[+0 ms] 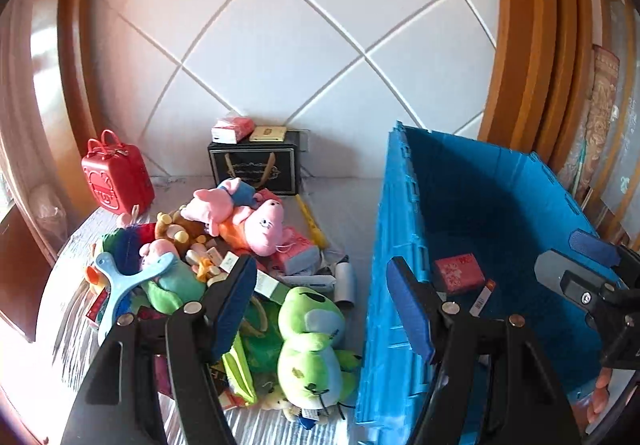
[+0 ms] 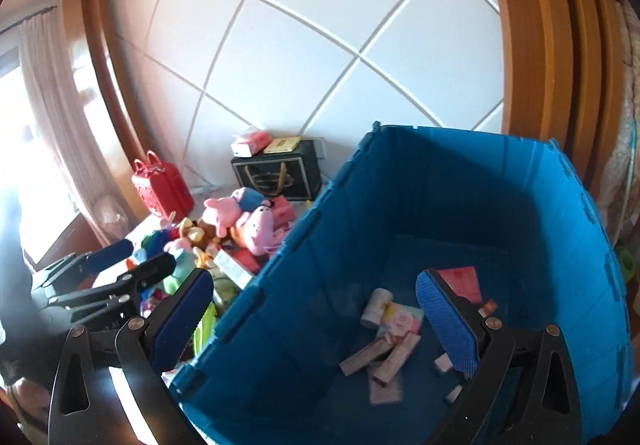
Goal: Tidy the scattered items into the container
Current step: 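Withdraw both grippers from the crate back toward the heap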
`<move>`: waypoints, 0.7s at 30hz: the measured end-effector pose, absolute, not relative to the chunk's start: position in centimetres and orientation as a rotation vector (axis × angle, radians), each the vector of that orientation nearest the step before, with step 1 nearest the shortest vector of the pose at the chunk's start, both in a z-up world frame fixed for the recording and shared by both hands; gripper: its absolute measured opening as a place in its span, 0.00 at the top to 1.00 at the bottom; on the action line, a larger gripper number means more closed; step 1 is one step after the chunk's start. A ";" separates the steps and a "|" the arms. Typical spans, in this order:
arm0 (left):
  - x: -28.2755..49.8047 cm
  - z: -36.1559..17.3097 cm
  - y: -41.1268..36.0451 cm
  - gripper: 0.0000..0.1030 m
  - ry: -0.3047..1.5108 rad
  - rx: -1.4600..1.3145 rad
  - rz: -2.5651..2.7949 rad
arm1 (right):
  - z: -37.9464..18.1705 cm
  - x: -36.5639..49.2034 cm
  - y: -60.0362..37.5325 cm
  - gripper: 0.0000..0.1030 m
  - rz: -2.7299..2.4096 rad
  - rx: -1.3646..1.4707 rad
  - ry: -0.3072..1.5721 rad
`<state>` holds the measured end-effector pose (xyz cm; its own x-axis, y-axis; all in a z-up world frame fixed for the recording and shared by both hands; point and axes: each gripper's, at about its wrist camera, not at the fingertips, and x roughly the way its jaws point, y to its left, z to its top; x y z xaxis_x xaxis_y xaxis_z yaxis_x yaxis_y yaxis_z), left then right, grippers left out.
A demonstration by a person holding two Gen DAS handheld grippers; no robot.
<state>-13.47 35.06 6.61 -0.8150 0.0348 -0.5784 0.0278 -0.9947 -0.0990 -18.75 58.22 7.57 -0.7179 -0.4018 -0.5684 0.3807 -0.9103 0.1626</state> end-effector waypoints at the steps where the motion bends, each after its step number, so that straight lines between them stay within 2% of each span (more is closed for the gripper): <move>1: -13.1 6.6 33.2 0.35 -0.191 -0.937 3.008 | 7.6 -18.4 57.0 0.00 -2.577 0.854 -0.029; 5: -12.5 5.8 25.8 0.35 -0.222 -0.917 3.046 | 7.8 -17.0 51.6 0.00 -2.590 0.802 -0.011; 10: -13.0 3.3 16.9 0.35 -0.155 -1.002 3.018 | 6.7 -16.4 43.1 0.00 -2.597 0.785 -0.044; 15: -14.4 -1.3 10.4 0.35 -0.127 -1.165 2.939 | 3.1 -17.2 35.5 0.00 -2.592 0.899 -0.040; 21: -15.3 -6.6 7.3 0.35 -0.146 -1.303 2.837 | -2.9 -18.2 33.3 0.00 -2.588 1.152 -0.085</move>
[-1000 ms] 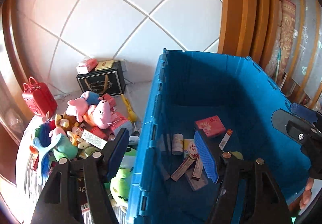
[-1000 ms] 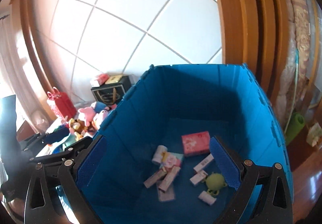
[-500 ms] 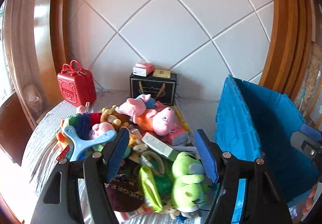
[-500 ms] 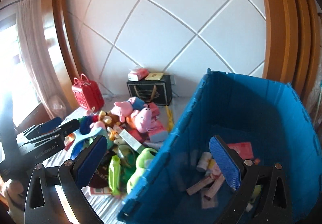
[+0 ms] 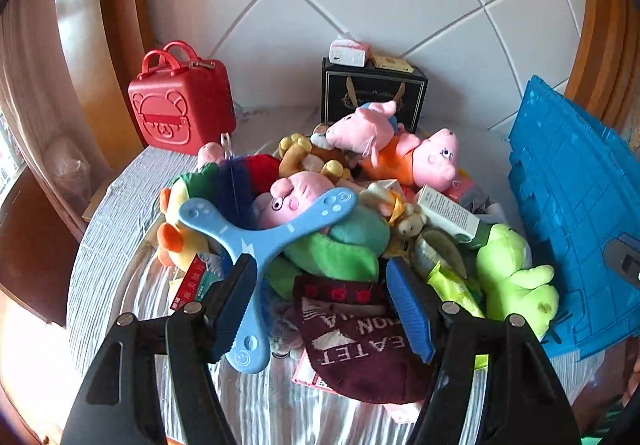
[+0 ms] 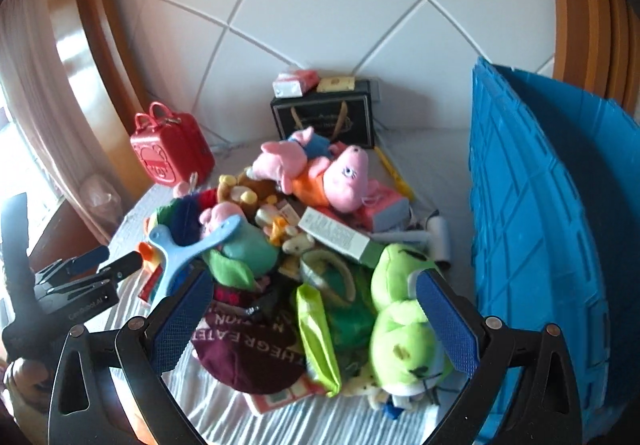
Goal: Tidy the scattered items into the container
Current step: 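Withdraw both grippers from the crate back toward the heap, then lower the left gripper onto the green wipes pack while the right approaches the green plush frog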
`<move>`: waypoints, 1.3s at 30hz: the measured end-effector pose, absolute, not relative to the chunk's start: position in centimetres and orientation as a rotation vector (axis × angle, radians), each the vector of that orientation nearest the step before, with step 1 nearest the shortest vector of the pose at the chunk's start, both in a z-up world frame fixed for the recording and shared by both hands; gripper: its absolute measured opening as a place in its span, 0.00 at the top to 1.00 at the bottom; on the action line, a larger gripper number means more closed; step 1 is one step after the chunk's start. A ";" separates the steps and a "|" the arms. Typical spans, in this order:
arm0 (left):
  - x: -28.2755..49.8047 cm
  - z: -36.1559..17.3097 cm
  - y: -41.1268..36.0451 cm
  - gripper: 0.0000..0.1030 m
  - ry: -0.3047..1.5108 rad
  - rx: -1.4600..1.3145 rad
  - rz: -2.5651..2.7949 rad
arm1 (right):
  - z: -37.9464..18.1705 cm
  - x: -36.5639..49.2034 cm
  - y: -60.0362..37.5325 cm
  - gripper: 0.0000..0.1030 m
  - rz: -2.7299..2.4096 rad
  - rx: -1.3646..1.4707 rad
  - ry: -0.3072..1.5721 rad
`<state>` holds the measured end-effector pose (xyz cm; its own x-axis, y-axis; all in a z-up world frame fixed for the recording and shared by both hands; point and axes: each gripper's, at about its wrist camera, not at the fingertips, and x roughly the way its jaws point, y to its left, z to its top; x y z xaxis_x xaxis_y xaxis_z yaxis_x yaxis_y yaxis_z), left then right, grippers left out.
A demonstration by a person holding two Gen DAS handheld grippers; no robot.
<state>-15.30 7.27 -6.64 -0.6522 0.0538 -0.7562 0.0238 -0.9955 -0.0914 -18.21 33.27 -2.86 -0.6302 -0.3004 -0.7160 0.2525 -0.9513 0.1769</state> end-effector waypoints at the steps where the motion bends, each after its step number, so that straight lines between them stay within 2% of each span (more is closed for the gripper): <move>1: -15.5 -7.5 7.0 0.35 -0.163 -1.331 2.815 | -3.7 -18.4 33.3 0.00 -2.587 1.187 -0.090; 13: -16.2 -11.8 9.0 0.35 -0.118 -1.420 2.703 | -10.9 -19.4 34.5 0.00 -2.549 1.427 -0.080; 19: -16.5 -13.6 10.1 0.35 -0.085 -1.482 2.655 | -13.0 -20.2 35.5 0.00 -2.545 1.473 -0.084; 27: -17.1 -15.0 14.8 0.35 -0.037 -1.496 2.561 | -14.8 -21.2 35.7 0.00 -2.539 1.497 0.009; 31: -17.7 -15.4 17.4 0.35 -0.005 -1.493 2.516 | -15.4 -21.3 35.8 0.12 -2.563 1.499 0.098; 39: -19.8 -17.0 22.7 0.36 0.009 -1.522 2.432 | -15.9 -22.1 36.3 0.13 -2.585 1.472 0.096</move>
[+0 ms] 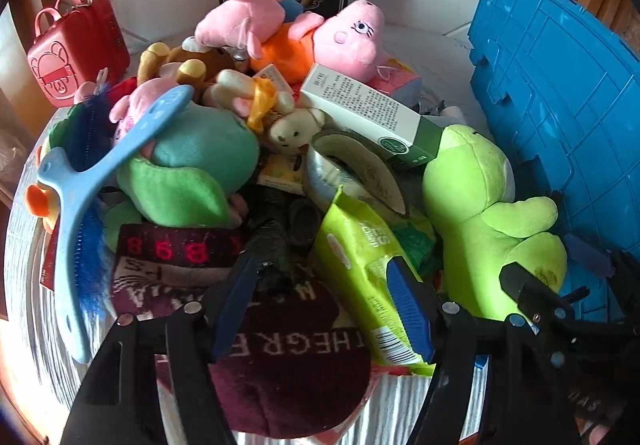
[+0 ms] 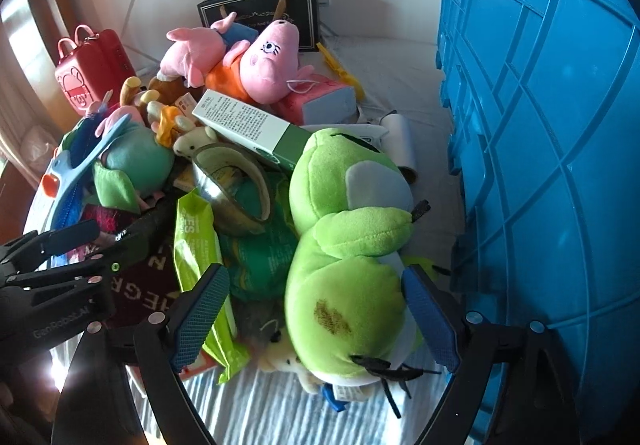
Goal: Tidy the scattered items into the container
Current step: 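Lower the left gripper onto the green wipes pack while the right approaches the green plush frog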
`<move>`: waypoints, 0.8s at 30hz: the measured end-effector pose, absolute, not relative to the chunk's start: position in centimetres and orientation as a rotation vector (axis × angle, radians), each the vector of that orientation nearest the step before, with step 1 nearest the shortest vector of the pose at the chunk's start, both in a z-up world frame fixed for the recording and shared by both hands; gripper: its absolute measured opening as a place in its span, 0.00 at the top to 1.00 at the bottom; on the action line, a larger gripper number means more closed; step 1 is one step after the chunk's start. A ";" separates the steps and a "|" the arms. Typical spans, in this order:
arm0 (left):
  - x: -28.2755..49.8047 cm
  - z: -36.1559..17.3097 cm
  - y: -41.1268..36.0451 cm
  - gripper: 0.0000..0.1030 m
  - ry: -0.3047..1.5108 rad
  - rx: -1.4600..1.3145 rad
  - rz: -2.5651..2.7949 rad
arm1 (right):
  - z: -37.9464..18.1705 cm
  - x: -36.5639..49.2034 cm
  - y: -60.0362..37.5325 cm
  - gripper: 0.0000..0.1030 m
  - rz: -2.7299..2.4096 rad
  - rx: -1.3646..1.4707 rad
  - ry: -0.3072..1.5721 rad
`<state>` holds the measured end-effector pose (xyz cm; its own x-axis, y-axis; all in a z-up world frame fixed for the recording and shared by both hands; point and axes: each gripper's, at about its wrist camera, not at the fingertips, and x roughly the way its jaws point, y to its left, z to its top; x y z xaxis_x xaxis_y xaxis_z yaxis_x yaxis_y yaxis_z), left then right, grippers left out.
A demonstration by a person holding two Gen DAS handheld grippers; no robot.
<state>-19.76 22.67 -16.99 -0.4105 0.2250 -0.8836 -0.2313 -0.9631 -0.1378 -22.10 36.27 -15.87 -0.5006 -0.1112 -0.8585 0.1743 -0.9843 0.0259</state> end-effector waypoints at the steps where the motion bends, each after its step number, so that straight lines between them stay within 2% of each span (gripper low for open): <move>1: -20.0 -17.4 23.2 0.36 0.018 -1.536 2.431 | -16.0 -22.1 36.2 0.16 -2.593 1.475 0.111; 9: -21.7 -20.8 24.7 0.35 -0.102 -1.622 2.320 | -17.3 -22.2 37.0 0.28 -2.631 1.518 0.114; 11: -21.5 -21.0 25.0 0.35 -0.014 -1.604 2.320 | -17.2 -22.0 37.1 0.27 -2.652 1.486 0.082; 17: -20.0 -20.4 23.9 0.35 0.163 -1.522 2.350 | -17.9 -22.7 36.4 0.17 -2.654 1.499 0.083; 20: -19.3 -20.4 22.8 0.35 0.198 -1.506 2.359 | -19.0 -23.2 35.4 0.13 -2.705 1.494 0.223; 23: -18.8 -20.5 22.3 0.35 0.205 -1.494 2.363 | -20.7 -24.0 34.0 0.00 -2.735 1.506 0.395; 24: -18.7 -20.5 22.3 0.35 0.207 -1.486 2.368 | -21.2 -24.2 33.6 0.00 -2.727 1.510 0.406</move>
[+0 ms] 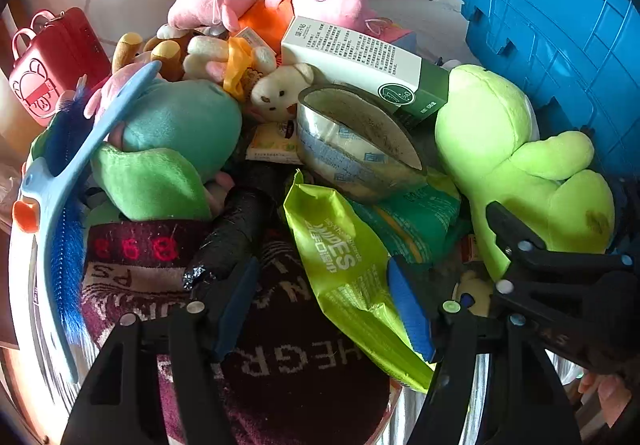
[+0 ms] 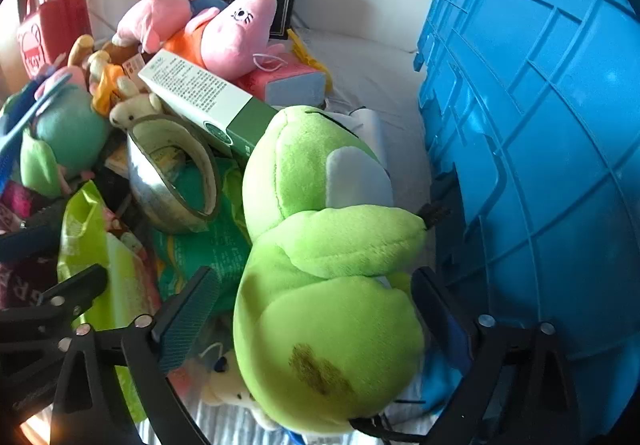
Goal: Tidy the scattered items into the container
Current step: 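Lower the left gripper onto the green wipes pack while the right approaches the green plush frog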
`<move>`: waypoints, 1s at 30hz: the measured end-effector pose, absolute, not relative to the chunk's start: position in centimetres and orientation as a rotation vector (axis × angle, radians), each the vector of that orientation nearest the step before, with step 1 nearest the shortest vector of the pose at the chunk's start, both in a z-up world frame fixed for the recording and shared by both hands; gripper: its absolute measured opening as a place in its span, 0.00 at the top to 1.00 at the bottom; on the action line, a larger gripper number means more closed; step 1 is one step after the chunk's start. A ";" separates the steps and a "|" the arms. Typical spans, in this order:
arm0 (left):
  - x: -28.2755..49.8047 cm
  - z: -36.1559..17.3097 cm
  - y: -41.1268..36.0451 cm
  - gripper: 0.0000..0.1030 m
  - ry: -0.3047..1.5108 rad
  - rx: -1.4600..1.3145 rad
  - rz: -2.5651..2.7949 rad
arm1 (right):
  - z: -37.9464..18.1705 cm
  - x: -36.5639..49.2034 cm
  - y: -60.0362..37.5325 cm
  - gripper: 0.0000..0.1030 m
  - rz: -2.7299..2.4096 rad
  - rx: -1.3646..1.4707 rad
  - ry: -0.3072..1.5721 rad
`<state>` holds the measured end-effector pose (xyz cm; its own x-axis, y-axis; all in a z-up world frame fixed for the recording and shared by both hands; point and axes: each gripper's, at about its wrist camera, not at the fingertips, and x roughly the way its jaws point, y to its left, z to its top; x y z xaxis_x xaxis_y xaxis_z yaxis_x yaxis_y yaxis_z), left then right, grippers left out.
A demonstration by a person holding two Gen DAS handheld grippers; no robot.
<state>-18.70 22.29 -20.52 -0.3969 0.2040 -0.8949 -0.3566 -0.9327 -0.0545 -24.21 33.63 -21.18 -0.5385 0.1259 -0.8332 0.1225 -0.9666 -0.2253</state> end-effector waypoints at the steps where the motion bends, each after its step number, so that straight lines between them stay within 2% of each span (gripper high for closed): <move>1: -18.7 -20.5 22.3 0.35 0.201 -1.484 2.371 | -21.7 -24.6 33.8 0.05 2.720 -1.569 -0.340; 3: -18.8 -20.7 22.5 0.35 0.178 -1.494 2.369 | -22.2 -24.9 34.8 0.05 2.709 -1.641 -0.201; 5: -18.9 -20.9 22.6 0.35 0.155 -1.498 2.357 | -21.7 -24.4 35.4 0.14 2.729 -1.640 -0.157; 7: -19.3 -21.2 23.3 0.41 0.136 -1.494 2.334 | -21.2 -23.8 35.9 0.24 2.736 -1.637 -0.112; 8: -19.4 -21.2 23.7 0.43 0.121 -1.493 2.318 | -21.2 -23.8 36.3 0.25 2.736 -1.631 -0.089; 12: -19.7 -21.2 25.3 0.57 0.136 -1.486 2.264 | -21.9 -24.9 37.0 0.24 2.728 -1.627 -0.069; 17: -19.8 -21.3 25.4 0.57 0.143 -1.476 2.233 | -23.1 -27.3 36.8 0.14 2.739 -1.655 -0.040; 19: -20.1 -21.4 25.6 0.67 0.120 -1.466 2.199 | -23.3 -28.0 36.7 0.14 2.744 -1.657 -0.032; 20: -20.0 -21.4 25.7 0.69 0.122 -1.456 2.192 | -23.4 -28.3 36.6 0.16 2.742 -1.663 -0.036; 21: -19.9 -21.3 25.8 0.73 0.133 -1.447 2.191 | -23.5 -28.3 36.6 0.25 2.738 -1.664 -0.049; 22: -19.9 -21.1 25.7 0.79 0.138 -1.437 2.193 | -23.4 -28.2 36.5 0.28 2.737 -1.663 -0.057; 24: -20.0 -20.5 25.0 0.83 0.134 -1.422 2.199 | -23.0 -27.5 36.7 0.34 2.747 -1.650 -0.044; 30: -20.0 -17.4 23.0 0.87 0.143 -1.331 2.241 | -21.2 -25.3 37.4 0.39 2.791 -1.607 0.089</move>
